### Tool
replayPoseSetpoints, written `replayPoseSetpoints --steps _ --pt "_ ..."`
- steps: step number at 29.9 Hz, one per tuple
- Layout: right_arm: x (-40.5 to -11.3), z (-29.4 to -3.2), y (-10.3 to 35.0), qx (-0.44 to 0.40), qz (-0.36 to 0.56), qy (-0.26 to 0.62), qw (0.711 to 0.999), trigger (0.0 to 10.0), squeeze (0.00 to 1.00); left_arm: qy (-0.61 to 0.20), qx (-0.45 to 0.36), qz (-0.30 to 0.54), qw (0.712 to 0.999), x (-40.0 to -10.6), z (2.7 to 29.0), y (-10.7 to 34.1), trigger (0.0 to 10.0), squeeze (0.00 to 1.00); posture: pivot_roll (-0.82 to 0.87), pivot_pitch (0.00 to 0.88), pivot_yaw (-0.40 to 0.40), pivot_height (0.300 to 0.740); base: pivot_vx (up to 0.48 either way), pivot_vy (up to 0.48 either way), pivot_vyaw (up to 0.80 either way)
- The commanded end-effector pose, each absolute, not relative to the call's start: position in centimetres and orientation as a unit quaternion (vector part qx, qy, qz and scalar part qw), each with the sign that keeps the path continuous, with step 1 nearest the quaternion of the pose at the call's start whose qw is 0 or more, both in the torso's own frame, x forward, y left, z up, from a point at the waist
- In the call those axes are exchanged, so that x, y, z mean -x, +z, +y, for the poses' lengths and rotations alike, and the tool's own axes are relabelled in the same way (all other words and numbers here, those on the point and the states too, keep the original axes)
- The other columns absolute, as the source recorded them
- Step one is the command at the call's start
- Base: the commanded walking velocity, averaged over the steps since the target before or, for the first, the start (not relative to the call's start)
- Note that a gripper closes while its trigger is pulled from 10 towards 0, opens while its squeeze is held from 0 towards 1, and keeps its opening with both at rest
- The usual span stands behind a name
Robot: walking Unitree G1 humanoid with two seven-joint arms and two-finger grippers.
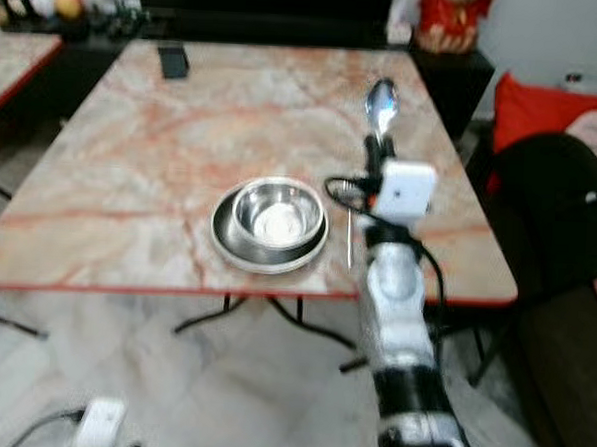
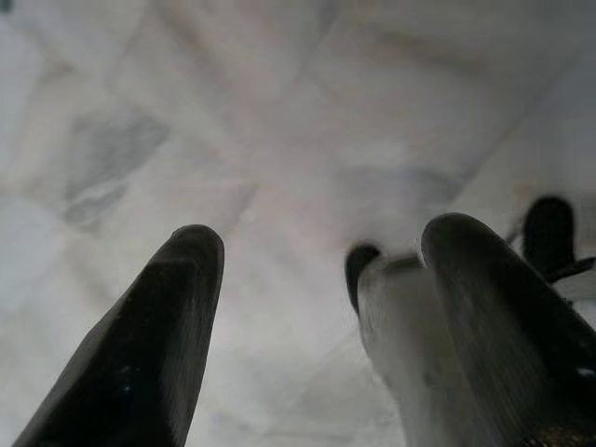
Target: Setting the table
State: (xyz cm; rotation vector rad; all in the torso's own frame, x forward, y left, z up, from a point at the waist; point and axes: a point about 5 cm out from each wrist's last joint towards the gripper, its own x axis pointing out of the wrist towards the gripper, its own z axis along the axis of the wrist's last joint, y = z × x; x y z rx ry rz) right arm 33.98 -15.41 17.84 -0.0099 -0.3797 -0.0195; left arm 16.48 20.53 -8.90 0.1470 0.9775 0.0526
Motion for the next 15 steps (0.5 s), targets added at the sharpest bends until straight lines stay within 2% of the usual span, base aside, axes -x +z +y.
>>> replayPoseSetpoints --steps 1,11,15 --pt "-34.05 -14.14 18.41 0.005 -0.2 0.01 0.98 10.0 0.0 0.036 -0.078 0.481 0.873 -15.74 21.68 -9.01 10.0 0.0 -0.07 0.016 -0.015 0.74 0.274 0.0 0.0" --pt "-34.0 -14.26 18.11 0.013 -0.194 0.008 0.981 10.0 0.0 0.034 -0.079 0.481 0.873 -15.82 21.69 -8.98 10.0 0.0 -0.07 0.029 -0.013 0.74 0.271 0.0 0.0" --pt "-34.06 -14.31 17.95 0.015 -0.188 0.007 0.982 10.0 0.0 0.031 -0.079 0.484 0.871 -15.87 21.72 -8.98 10.0 0.0 -0.07 0.041 -0.01 0.74 0.0 0.0 0.0"
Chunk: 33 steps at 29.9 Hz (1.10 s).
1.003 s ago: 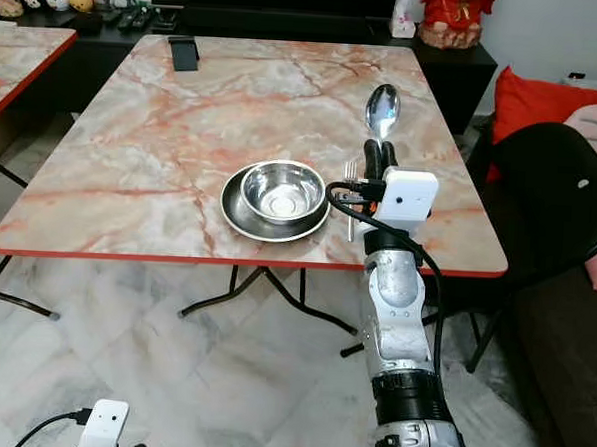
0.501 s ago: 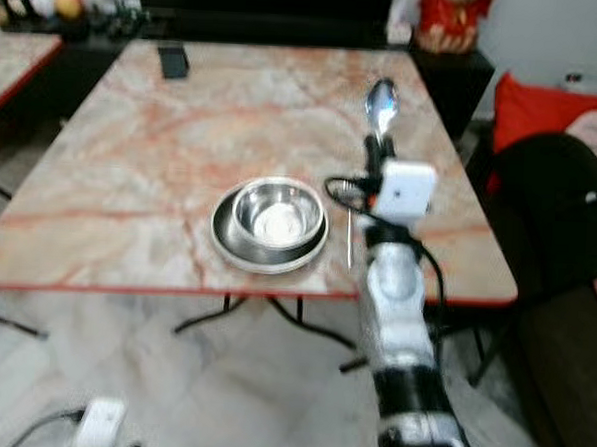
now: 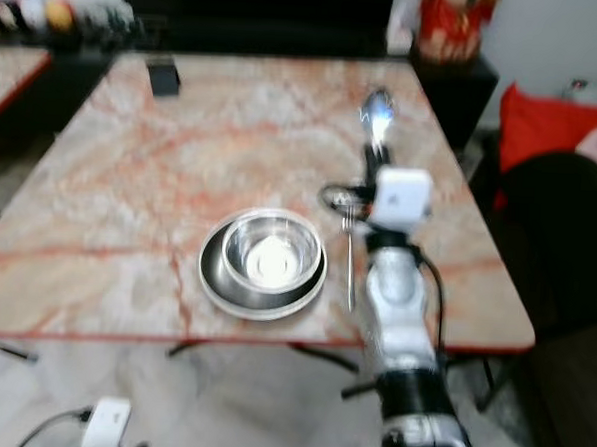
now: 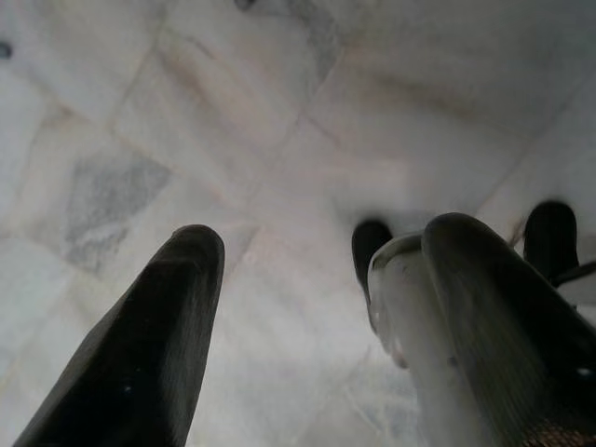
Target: Setting the table
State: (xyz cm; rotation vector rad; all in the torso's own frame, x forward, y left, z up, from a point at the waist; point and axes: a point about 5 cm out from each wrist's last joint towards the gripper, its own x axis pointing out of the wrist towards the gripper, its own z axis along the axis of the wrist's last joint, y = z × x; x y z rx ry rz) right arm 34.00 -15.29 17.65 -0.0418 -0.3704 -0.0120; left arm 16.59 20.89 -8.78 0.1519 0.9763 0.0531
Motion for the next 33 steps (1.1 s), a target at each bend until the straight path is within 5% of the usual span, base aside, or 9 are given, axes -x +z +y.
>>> replayPoseSetpoints --steps 1,14,20,33 --pt "-34.1 -14.3 17.9 0.015 -0.188 0.007 0.982 10.0 0.0 0.031 -0.079 0.484 0.871 -15.9 21.7 -9.0 10.0 0.0 -0.07 0.041 -0.01 0.74 0.0 0.0 0.0" --pt "-35.3 -15.1 17.5 0.061 -0.128 0.004 0.99 10.0 0.0 0.026 -0.071 0.487 0.87 -16.0 21.8 -8.9 10.0 0.0 -0.08 0.06 0.009 0.74 0.0 0.0 0.0" --pt "-35.7 -17.0 14.5 0.089 0.009 -0.036 0.995 10.0 0.0 0.023 -0.071 0.488 0.869 -16.0 21.8 -8.9 10.0 0.0 -0.08 0.065 0.006 0.74 0.0 0.0 0.0" --pt "-35.0 -18.0 11.1 0.05 0.117 -0.067 0.99 10.0 0.0 0.022 -0.067 0.491 0.869 -16.0 21.7 -9.0 10.0 0.0 -0.08 0.068 0.005 0.74 0.0 0.0 0.0"
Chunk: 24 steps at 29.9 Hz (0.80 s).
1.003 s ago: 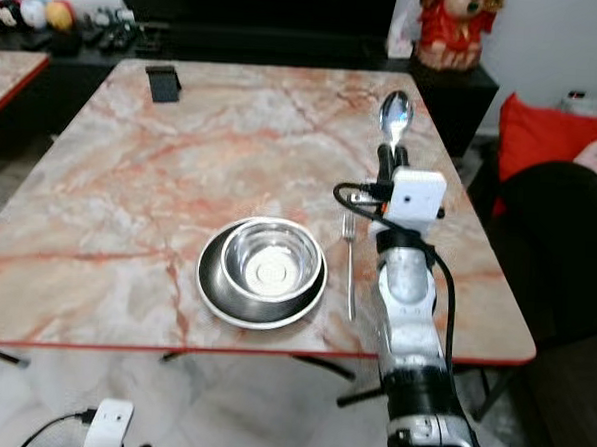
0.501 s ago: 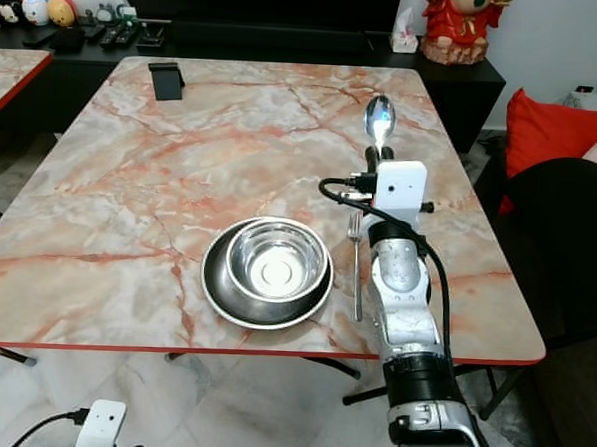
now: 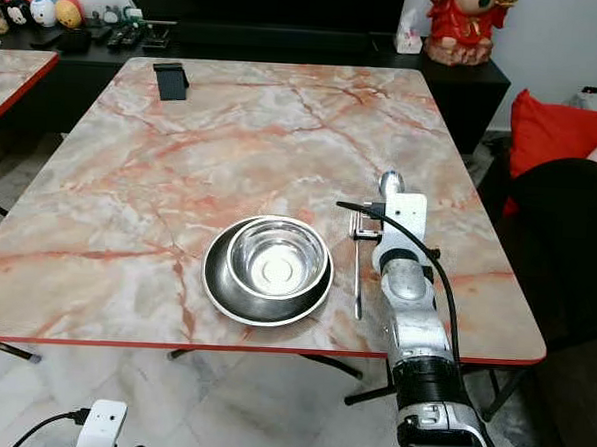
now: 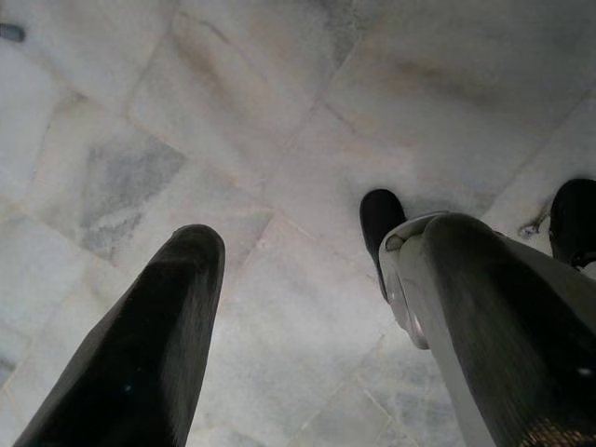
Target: Setting the table
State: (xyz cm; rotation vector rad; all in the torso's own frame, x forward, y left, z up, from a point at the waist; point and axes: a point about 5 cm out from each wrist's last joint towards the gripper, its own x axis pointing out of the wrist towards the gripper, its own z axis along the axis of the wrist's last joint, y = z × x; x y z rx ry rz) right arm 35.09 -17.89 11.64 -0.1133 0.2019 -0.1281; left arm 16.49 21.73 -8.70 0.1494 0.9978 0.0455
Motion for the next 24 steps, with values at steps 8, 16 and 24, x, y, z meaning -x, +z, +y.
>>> replayPoseSetpoints --steps 8,16,24 --pt "-34.9 -18.1 10.5 0.04 0.127 -0.072 0.988 10.0 0.0 0.023 -0.067 0.49 0.869 -15.9 21.7 -9.0 10.0 0.0 -0.07 0.061 0.002 0.74 0.0 0.0 0.0" --pt "-34.7 -18.0 9.3 0.043 0.133 -0.055 0.989 10.0 0.0 0.021 -0.067 0.491 0.869 -15.8 21.7 -9.0 10.0 0.0 -0.07 0.051 -0.001 0.74 0.0 0.0 0.0" --pt "-34.8 -18.1 9.0 0.064 0.136 -0.052 0.987 10.0 0.0 0.021 -0.067 0.491 0.868 -15.8 21.7 -9.0 10.0 0.0 -0.07 0.049 -0.002 0.74 0.0 0.0 0.0"
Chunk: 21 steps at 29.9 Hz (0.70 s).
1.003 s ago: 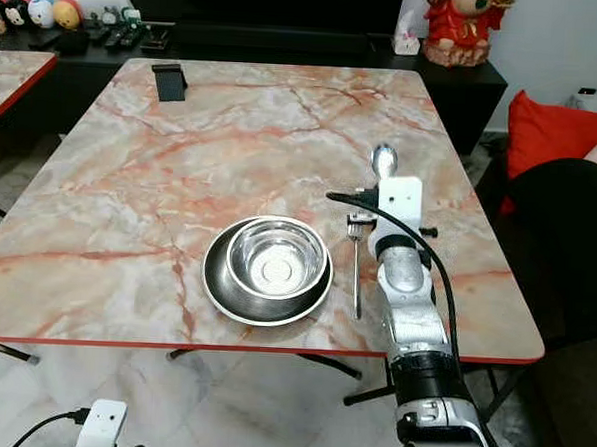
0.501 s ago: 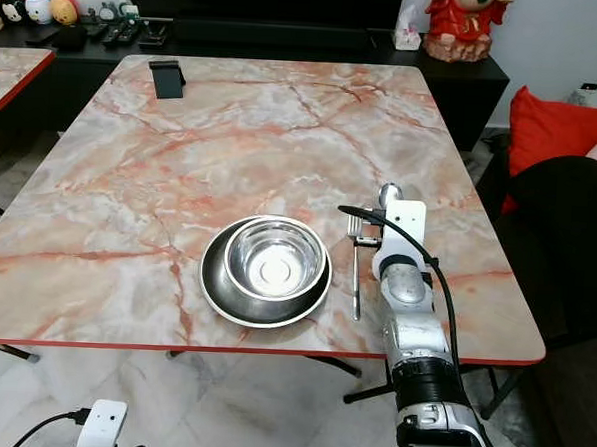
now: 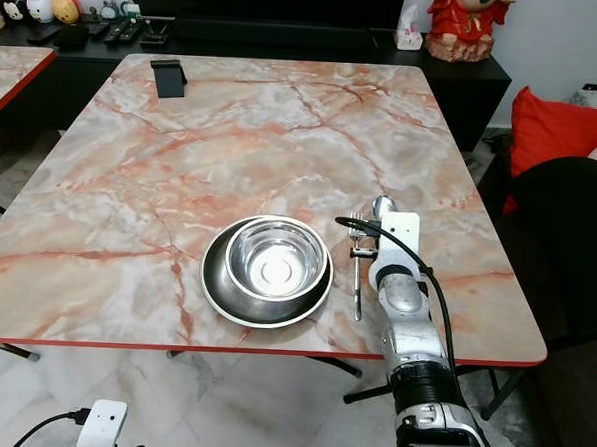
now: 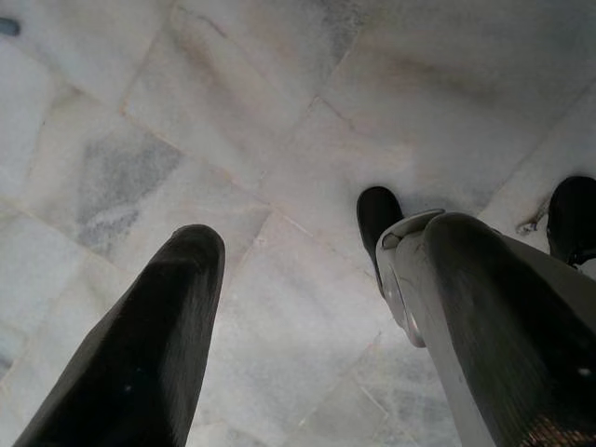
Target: Setting the table
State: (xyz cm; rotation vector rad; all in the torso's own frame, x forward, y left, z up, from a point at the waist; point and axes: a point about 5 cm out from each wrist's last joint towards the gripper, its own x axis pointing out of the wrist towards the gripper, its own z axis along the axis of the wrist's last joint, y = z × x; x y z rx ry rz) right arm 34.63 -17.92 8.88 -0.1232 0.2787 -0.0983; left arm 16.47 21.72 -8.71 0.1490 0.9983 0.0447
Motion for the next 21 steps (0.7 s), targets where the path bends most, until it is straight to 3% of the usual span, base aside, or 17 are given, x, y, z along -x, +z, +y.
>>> replayPoseSetpoints --steps 1,21 --pt "-34.77 -18.08 8.92 0.066 0.138 -0.052 0.987 10.0 0.0 0.021 -0.067 0.491 0.868 -15.77 21.66 -9.05 10.0 0.0 -0.07 0.048 -0.003 0.74 0.0 0.0 0.0" --pt "-34.62 -17.91 8.39 0.067 0.156 -0.06 0.984 10.0 0.0 0.022 -0.067 0.49 0.869 -15.82 21.68 -9.02 10.0 0.0 -0.07 0.053 -0.005 0.74 0.0 0.0 0.0"
